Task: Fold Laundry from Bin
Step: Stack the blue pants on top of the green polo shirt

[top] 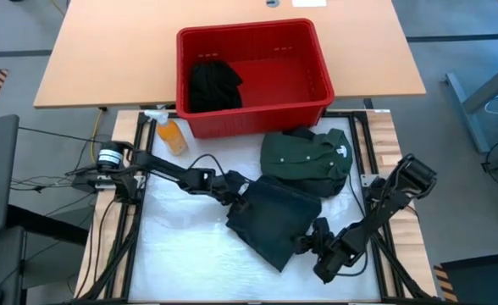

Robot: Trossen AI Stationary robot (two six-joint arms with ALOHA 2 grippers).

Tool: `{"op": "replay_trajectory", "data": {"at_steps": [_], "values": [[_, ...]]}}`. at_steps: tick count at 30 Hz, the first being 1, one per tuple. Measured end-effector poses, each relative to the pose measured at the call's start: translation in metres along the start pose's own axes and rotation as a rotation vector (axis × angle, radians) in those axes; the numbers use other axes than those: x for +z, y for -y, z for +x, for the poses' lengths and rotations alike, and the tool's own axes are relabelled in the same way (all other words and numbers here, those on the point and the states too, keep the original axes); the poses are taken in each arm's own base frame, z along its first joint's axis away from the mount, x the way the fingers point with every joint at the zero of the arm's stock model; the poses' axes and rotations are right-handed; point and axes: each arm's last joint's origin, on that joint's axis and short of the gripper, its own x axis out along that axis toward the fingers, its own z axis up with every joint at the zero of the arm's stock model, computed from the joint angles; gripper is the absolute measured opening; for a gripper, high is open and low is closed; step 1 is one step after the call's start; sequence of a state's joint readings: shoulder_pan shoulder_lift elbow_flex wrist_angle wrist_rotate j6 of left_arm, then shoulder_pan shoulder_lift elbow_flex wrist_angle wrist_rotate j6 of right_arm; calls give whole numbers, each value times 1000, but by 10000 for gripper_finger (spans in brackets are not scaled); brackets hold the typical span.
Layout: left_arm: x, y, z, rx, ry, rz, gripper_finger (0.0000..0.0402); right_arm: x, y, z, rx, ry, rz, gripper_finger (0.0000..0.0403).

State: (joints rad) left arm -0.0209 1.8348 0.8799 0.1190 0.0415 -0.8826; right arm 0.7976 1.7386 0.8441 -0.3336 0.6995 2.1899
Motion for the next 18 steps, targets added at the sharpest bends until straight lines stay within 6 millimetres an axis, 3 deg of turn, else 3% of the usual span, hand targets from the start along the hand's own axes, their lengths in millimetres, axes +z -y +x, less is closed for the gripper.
{"op": "replay_trajectory", "data": {"at_steps": [5,8,11,15,18], "values": [[-4,3,3,-1,8,-8,297,-3,4,15,-21,16,-10,206],[-8,5,4,-4,-2,-3,245,-4,6,19,-17,47,-30,133],[-13,8,5,-16,-9,-13,168,-3,4,15,17,70,-65,68],[-12,20,4,-140,17,-3,62,3,-2,3,52,78,-129,68],[-11,30,4,-258,16,-8,62,11,-13,-13,97,59,-187,68]]}}
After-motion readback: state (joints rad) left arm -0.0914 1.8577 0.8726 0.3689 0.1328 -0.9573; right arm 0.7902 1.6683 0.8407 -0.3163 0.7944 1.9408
